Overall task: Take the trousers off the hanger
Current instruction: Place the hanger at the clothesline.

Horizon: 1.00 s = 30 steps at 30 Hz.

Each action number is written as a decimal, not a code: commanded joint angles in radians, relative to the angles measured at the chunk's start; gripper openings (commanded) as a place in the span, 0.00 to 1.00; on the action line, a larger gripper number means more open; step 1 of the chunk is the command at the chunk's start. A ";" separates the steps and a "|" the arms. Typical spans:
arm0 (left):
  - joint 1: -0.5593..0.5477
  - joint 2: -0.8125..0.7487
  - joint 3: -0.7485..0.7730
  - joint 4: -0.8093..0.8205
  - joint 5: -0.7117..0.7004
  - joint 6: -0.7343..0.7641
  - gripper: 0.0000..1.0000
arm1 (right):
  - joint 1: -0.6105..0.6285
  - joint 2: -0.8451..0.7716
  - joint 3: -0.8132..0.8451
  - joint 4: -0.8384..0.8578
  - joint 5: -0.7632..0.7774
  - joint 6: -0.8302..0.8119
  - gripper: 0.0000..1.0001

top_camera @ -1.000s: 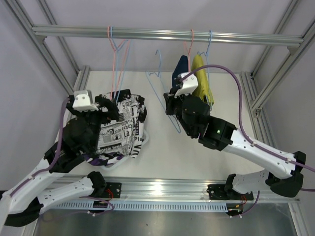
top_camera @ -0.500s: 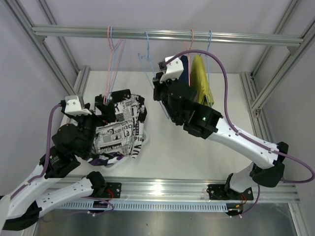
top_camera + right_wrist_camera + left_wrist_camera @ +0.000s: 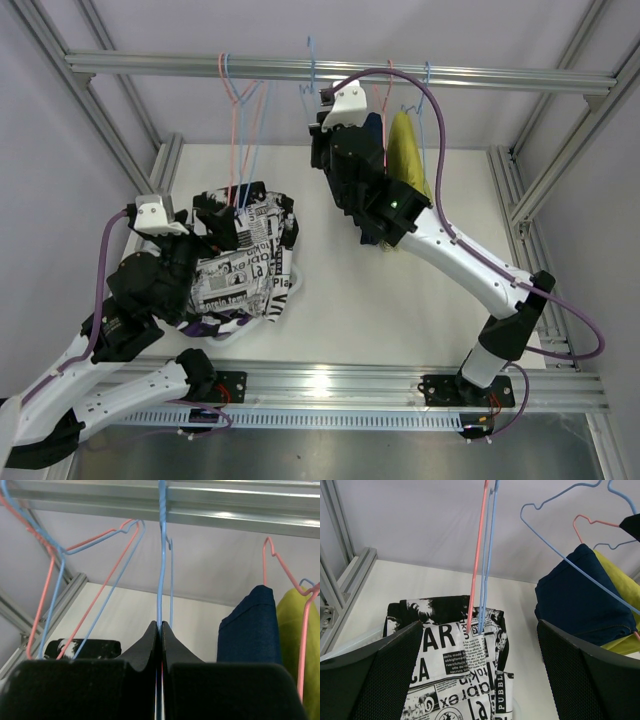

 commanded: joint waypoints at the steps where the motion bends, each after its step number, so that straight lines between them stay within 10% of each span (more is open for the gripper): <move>1: 0.008 -0.004 -0.006 0.013 0.024 -0.014 0.99 | -0.029 0.028 0.067 0.025 -0.026 0.016 0.00; 30: 0.008 -0.022 -0.012 0.021 0.048 -0.005 0.99 | -0.092 0.008 -0.105 0.034 -0.097 0.123 0.00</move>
